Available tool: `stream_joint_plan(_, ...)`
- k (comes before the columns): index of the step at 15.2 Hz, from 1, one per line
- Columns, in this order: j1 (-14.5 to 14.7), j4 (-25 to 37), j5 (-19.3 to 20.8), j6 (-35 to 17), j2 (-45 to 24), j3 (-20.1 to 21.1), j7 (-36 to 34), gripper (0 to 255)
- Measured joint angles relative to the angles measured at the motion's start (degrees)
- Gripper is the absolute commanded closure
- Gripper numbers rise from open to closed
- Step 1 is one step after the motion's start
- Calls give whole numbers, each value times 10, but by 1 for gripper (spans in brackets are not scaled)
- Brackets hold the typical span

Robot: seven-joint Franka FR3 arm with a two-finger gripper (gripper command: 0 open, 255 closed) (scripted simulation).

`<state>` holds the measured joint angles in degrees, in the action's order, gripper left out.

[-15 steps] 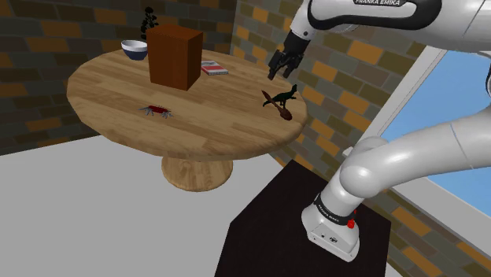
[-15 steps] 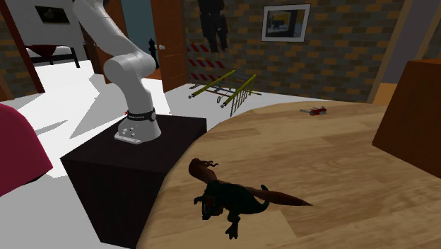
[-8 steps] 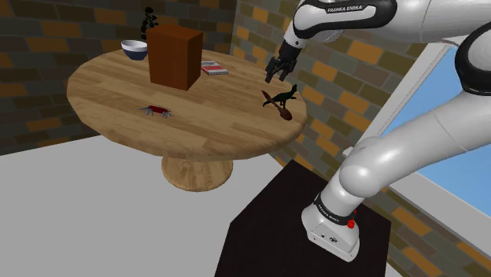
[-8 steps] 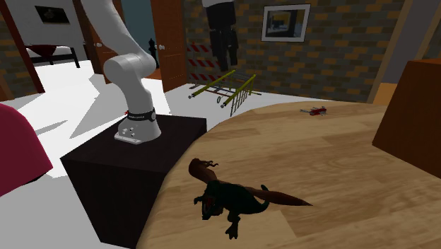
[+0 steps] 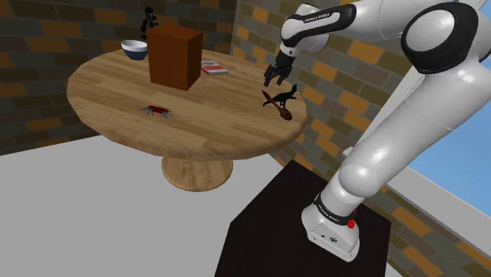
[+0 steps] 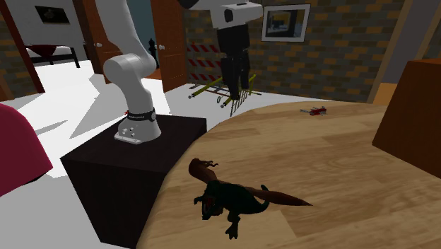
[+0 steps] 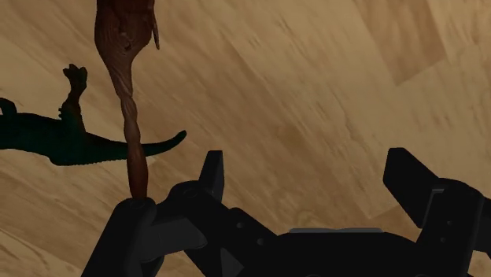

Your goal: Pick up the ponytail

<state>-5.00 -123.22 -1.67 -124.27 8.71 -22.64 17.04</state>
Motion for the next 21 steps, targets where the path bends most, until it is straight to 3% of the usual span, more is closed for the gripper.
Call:
stream_joint_plan(8,-32,117,-95,-26,-174,-37,106,0)
stream_joint_plan(18,-130,337,-197,4,-403,-21,190,0)
stream_joint_plan(21,-141,355,-206,-2,-429,-16,196,0)
